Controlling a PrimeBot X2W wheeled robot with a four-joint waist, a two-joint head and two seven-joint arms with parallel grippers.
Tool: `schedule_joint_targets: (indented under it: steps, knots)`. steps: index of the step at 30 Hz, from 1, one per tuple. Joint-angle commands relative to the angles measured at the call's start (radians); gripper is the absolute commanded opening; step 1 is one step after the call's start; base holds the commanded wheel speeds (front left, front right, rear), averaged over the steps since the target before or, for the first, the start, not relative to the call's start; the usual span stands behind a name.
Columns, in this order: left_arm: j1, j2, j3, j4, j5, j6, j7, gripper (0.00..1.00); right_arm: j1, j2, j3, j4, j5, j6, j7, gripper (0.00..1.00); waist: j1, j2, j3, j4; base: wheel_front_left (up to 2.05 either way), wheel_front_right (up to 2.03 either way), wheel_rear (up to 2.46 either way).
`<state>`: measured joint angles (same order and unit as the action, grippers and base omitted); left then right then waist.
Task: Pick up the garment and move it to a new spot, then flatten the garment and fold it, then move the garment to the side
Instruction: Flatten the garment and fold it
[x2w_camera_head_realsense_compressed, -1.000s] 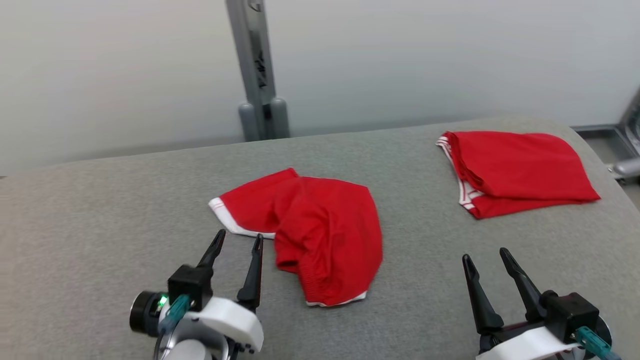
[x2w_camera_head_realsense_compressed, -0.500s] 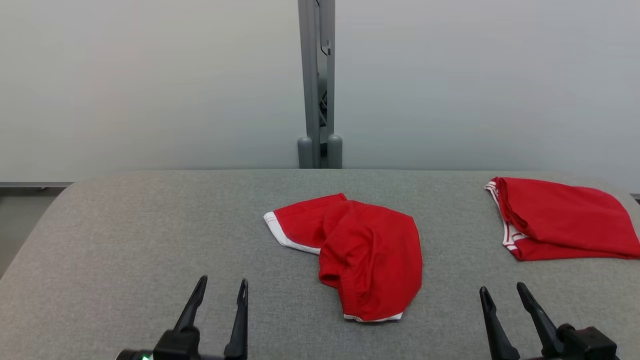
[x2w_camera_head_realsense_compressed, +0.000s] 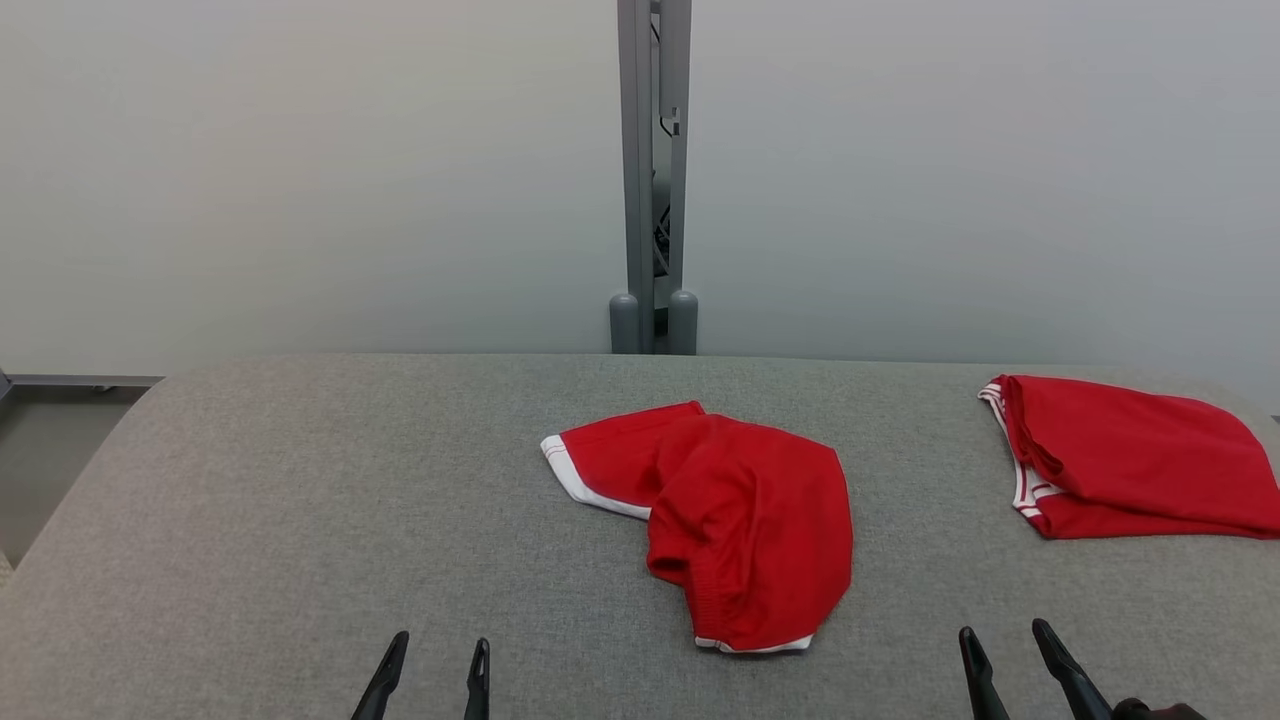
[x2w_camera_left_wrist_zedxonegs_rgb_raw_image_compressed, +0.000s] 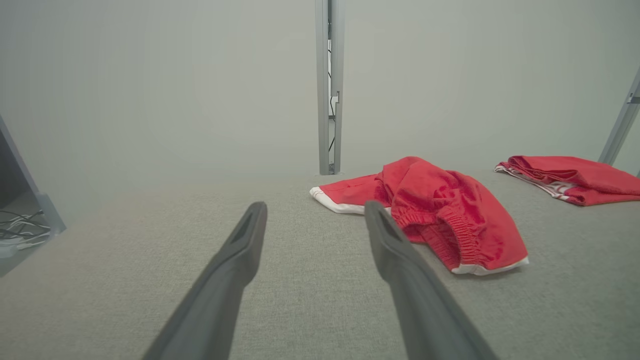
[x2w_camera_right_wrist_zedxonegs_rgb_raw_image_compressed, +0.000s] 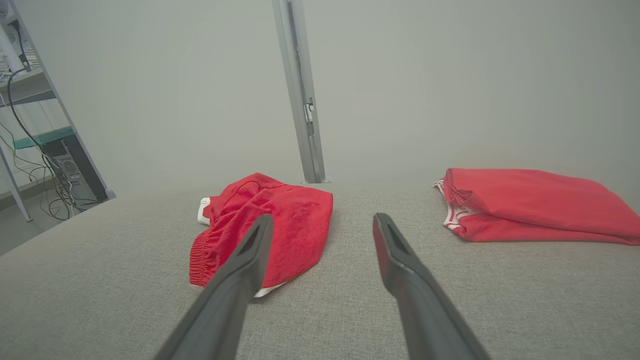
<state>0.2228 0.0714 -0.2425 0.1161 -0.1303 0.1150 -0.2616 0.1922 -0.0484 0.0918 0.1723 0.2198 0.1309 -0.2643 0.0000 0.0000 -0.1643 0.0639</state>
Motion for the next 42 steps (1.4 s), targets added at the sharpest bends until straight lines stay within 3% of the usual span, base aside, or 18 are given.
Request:
schedule_joint_targets:
  steps: [1,8,15,19,35,42]
  knots:
    - [0.003,-0.001,0.005,-0.003,0.006,0.002,-0.003,1.00,0.004,-0.005,0.000,-0.004,0.003,0.000,-0.001,1.00,0.0000,0.0000,0.001,-0.002,0.00,0.00,0.00]
    - [-0.011,-0.010,0.000,0.049,-0.008,-0.029,-0.003,1.00,-0.011,-0.005,-0.004,-0.004,0.005,0.000,-0.001,1.00,0.0000,0.0000,0.009,-0.018,0.00,0.00,0.00]
    - [-0.114,-0.015,-0.110,0.210,0.003,-0.155,-0.003,1.00,-0.032,-0.005,0.003,-0.008,-0.006,0.000,-0.001,1.00,0.0000,0.0000,0.042,-0.041,0.00,0.00,0.00]
    - [-0.193,-0.015,-0.165,0.303,0.019,-0.193,-0.003,1.00,-0.045,-0.005,0.005,-0.008,-0.019,0.000,-0.001,1.00,0.0000,0.0000,0.063,-0.061,0.00,0.00,0.00]
    - [-0.427,-0.018,-0.329,0.529,0.050,-0.233,-0.003,1.00,-0.095,-0.005,0.022,-0.004,-0.061,0.000,-0.001,1.00,0.0000,0.0000,0.160,-0.158,0.00,0.00,0.00]
    - [-0.502,-0.018,-0.363,0.634,0.019,-0.214,-0.003,1.00,-0.115,-0.005,0.029,-0.002,-0.081,0.000,-0.001,1.00,0.0000,0.0000,0.192,-0.202,0.00,0.00,0.00]
